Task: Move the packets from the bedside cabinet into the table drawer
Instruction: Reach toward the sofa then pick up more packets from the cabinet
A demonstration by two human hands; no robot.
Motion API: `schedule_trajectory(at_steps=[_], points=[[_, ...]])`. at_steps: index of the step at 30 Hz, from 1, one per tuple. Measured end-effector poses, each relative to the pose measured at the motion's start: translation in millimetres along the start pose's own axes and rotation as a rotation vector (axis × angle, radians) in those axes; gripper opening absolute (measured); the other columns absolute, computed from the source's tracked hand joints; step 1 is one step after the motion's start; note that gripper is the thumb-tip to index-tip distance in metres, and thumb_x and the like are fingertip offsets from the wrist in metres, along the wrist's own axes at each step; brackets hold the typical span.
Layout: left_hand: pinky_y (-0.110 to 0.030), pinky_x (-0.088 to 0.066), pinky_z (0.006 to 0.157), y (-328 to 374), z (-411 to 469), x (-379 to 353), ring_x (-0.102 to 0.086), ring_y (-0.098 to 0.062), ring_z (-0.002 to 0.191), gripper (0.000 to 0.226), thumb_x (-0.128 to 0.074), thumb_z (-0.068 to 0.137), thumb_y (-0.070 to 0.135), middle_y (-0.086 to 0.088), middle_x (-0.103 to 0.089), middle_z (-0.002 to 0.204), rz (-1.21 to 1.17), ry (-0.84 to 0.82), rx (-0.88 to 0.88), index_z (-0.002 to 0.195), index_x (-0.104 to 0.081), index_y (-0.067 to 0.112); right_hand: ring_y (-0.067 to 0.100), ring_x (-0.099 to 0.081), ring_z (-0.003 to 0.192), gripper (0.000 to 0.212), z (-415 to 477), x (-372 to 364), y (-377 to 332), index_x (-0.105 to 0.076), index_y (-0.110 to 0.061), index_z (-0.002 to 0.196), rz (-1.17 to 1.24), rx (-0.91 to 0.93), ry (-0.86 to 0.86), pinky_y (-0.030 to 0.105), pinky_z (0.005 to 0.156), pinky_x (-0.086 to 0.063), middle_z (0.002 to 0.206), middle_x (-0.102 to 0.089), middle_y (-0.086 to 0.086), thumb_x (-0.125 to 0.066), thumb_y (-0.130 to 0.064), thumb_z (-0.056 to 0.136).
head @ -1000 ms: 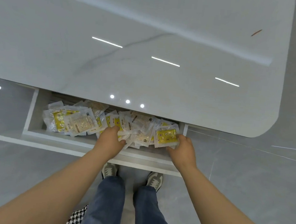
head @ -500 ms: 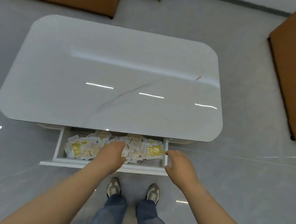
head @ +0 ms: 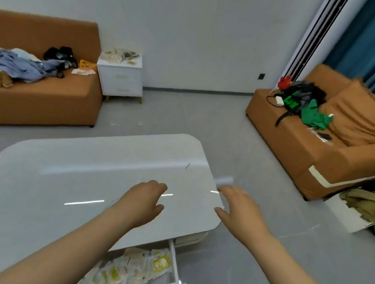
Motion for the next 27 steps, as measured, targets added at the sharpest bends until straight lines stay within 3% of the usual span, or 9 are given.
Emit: schedule_trajectory(at_steps=[5, 11, 17, 23, 27], points=[[-0.035, -0.045, 0.094, 93.1, 39.1, 82.8, -0.053, -0.022, 0.112, 0.037, -0.049, 0.094, 0.033, -0.002, -0.055, 0.122, 0.063, 0.185, -0.14, 0.127, -0.047, 0.018, 0.015, -0.04, 0.131, 0.051, -6.7, 113.6, 50.0, -0.041, -0.024, 0.14, -0.071, 0.026, 0.201, 0.028, 0.104, -0.037, 0.141, -0.045, -0.007, -0.057, -0.034, 0.093], [-0.03, -0.04, 0.099, 201.7, 64.8, 156.7, -0.048, -0.016, 0.121, 0.044, -0.047, 0.095, 0.039, 0.006, -0.049, 0.133, 0.093, 0.402, -0.335, 0.137, -0.04, 0.026, 0.006, -0.045, 0.124, 0.049, -38.1, 238.5, 112.2, -0.048, -0.028, 0.134, -0.2, 0.045, 0.421, 0.019, 0.099, -0.036, 0.133, -0.051, -0.013, -0.062, -0.041, 0.089], [-0.022, -0.037, 0.102, 286.6, 80.9, 210.6, -0.046, -0.007, 0.124, 0.048, -0.048, 0.094, 0.043, 0.013, -0.047, 0.137, 0.058, 0.581, -0.46, 0.139, -0.038, 0.03, 0.003, -0.05, 0.118, 0.045, -65.4, 326.7, 159.5, -0.054, -0.03, 0.129, -0.215, 0.018, 0.588, 0.017, 0.097, -0.037, 0.127, -0.057, -0.015, -0.065, -0.039, 0.086], [-0.015, -0.034, 0.094, 350.2, 115.4, 266.8, -0.047, -0.004, 0.121, 0.046, -0.048, 0.093, 0.044, 0.016, -0.047, 0.134, 0.058, 0.743, -0.537, 0.137, -0.038, 0.032, 0.002, -0.051, 0.112, 0.041, -64.5, 398.3, 199.2, -0.058, -0.03, 0.124, -0.187, 0.01, 0.736, 0.013, 0.09, -0.034, 0.117, -0.058, -0.017, -0.066, -0.04, 0.084], [-0.015, -0.033, 0.096, 381.4, 154.4, 290.7, -0.045, -0.003, 0.122, 0.048, -0.047, 0.093, 0.045, 0.016, -0.047, 0.135, 0.071, 0.798, -0.577, 0.138, -0.037, 0.032, 0.005, -0.053, 0.117, 0.045, -43.5, 431.0, 230.9, -0.057, -0.028, 0.126, -0.205, -0.002, 0.798, 0.018, 0.096, -0.039, 0.123, -0.06, -0.015, -0.067, -0.039, 0.083]])
Point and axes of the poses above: each hand's wrist, its own z-axis towards the middle knuckle, its own x-axis out of the back of the hand, y = z × x, the point moved 3 cm from there along z, towards the middle knuckle
